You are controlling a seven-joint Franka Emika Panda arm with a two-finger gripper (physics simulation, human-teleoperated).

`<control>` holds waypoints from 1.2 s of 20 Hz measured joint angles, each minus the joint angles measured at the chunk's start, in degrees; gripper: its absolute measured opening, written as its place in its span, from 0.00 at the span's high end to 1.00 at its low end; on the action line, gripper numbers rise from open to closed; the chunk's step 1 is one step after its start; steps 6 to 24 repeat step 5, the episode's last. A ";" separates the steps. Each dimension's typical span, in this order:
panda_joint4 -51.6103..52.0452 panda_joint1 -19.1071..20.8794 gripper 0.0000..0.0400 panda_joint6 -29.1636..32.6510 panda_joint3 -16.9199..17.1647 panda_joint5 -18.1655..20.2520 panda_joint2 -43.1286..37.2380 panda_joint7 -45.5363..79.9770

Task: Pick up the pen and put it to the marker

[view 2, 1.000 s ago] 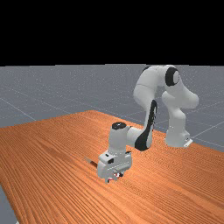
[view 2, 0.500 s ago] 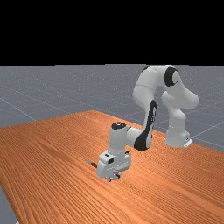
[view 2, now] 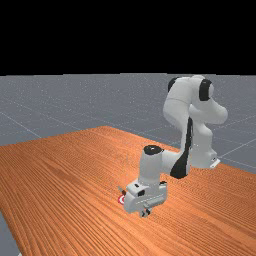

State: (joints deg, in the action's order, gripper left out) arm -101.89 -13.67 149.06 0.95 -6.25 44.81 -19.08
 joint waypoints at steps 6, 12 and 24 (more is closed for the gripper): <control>0.41 -1.50 0.08 -0.70 0.77 -2.11 0.22 -0.88; 0.41 -1.50 0.08 -0.70 0.77 -2.11 0.22 -0.88; 0.41 -1.50 0.08 -0.70 0.77 -2.11 0.22 -0.88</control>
